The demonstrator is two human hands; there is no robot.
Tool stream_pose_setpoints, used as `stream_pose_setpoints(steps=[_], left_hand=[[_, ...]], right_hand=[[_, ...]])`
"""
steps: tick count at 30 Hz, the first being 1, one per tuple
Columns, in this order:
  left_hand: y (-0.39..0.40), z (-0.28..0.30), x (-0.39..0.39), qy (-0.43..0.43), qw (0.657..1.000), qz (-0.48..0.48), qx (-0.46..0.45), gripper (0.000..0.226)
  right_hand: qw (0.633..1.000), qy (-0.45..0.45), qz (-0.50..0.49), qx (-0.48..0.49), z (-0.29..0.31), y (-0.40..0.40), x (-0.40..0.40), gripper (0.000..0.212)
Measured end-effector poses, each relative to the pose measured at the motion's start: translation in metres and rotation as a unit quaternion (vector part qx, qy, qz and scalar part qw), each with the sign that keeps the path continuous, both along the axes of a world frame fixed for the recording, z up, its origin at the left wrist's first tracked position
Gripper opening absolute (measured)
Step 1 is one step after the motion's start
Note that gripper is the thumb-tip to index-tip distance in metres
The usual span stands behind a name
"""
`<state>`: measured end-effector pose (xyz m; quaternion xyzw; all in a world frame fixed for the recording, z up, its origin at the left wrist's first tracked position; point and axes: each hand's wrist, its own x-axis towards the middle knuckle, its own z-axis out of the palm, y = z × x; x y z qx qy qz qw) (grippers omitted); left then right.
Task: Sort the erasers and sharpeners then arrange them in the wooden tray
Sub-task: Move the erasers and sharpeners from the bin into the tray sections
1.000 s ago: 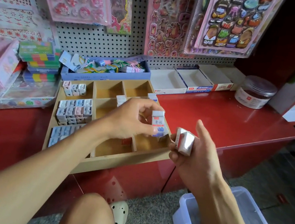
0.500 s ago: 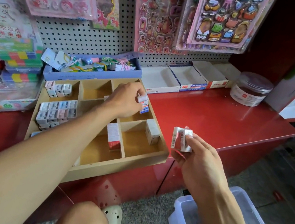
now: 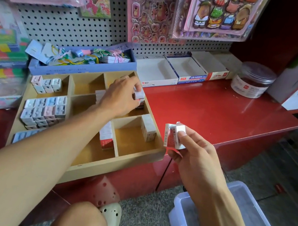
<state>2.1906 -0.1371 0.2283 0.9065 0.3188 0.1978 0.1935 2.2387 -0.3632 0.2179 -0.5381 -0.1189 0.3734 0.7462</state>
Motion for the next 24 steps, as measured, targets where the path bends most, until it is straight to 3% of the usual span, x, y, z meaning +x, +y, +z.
stream_pose_setpoints(steps=[8,11,14,17,20,24], left_hand=[[-0.001,0.01,-0.007,0.013,1.0,-0.009,-0.006,0.028],[-0.015,0.022,-0.018,-0.026,0.999,-0.021,-0.007,0.017],[-0.046,0.037,-0.035,-0.095,0.982,-0.086,-0.141,0.006],[-0.071,0.048,-0.055,-0.118,0.932,-0.173,-0.297,0.012],[-0.077,0.052,-0.072,-0.095,0.927,-0.197,-0.304,0.025],[-0.074,0.064,-0.098,-0.064,0.943,-0.169,-0.28,0.023]], right_hand=[[1.0,0.005,-0.025,0.002,0.002,-0.003,-0.003,0.015],[1.0,-0.007,-0.015,0.008,0.008,-0.005,-0.008,0.015],[1.0,-0.025,0.005,0.017,0.015,-0.003,-0.016,0.014],[0.999,-0.04,0.017,0.025,0.022,0.0,-0.026,0.011],[0.997,-0.054,0.035,0.03,0.026,0.001,-0.036,0.012],[0.998,-0.03,0.019,0.044,0.03,0.002,-0.047,0.006]])
